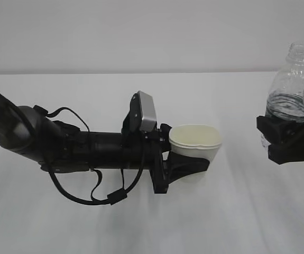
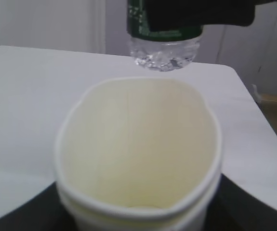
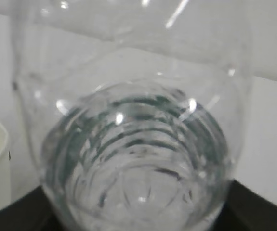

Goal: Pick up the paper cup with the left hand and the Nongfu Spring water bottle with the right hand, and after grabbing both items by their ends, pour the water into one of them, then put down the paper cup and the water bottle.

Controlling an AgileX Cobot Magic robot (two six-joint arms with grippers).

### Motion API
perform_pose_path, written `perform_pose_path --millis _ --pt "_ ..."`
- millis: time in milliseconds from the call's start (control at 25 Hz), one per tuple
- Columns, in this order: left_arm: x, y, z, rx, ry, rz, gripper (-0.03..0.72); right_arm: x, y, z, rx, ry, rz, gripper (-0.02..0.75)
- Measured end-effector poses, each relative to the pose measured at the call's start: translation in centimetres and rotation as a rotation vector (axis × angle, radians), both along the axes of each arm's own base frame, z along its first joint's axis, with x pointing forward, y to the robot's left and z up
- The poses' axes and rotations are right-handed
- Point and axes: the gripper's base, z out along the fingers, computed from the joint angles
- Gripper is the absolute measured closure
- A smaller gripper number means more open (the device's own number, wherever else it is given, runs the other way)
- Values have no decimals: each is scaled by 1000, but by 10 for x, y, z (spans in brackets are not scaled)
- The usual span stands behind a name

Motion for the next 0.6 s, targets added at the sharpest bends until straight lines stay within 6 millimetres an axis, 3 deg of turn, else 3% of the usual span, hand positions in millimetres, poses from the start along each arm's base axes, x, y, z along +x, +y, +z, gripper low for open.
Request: perform_pose_path --millis 240,600 --pt "-10 -20 7 -12 -38 -72 281 -1 -1 8 -21 -10 2 293" --pt "-12 -23 8 -11 -47 -87 281 -4 -2 3 -86 39 11 293"
